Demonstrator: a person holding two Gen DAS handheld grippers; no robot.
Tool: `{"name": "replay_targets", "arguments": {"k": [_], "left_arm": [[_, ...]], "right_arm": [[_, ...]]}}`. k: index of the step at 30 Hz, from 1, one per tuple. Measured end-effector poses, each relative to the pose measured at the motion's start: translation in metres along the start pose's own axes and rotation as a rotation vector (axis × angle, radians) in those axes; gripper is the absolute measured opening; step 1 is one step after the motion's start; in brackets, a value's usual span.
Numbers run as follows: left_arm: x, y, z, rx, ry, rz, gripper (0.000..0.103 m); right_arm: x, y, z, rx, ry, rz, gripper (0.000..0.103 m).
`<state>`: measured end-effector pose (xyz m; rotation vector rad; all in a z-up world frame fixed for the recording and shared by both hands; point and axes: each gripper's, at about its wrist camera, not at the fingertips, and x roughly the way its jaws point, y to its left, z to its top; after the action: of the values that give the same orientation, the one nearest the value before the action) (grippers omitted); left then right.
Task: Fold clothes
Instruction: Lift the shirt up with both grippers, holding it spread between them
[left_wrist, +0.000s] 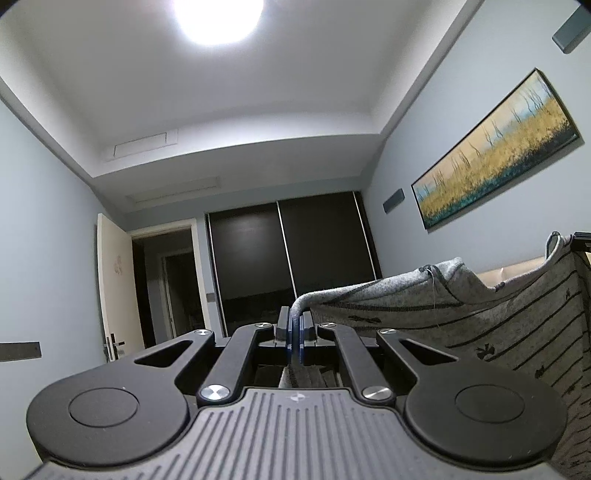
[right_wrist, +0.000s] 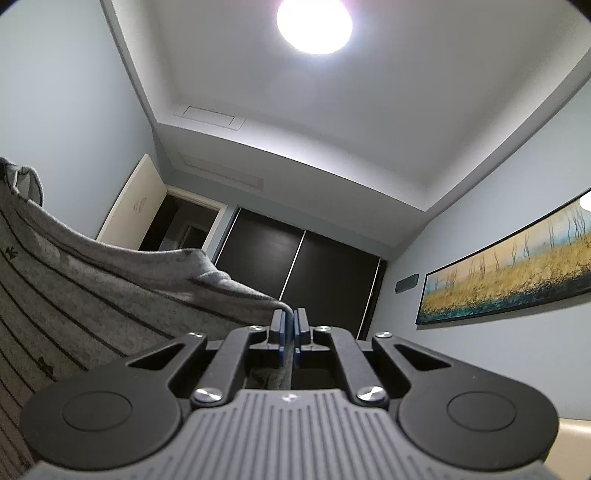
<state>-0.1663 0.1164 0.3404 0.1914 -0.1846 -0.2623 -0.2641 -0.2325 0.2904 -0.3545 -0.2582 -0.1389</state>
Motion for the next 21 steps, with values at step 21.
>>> {"name": "replay_targets", "arguments": {"k": [21], "left_arm": [[-0.022, -0.013, 0.014, 0.087, -0.034, 0.042, 0.002]], "right_arm": [[-0.009, -0.008, 0.006, 0.010, -0.054, -0.011, 0.006]]}}
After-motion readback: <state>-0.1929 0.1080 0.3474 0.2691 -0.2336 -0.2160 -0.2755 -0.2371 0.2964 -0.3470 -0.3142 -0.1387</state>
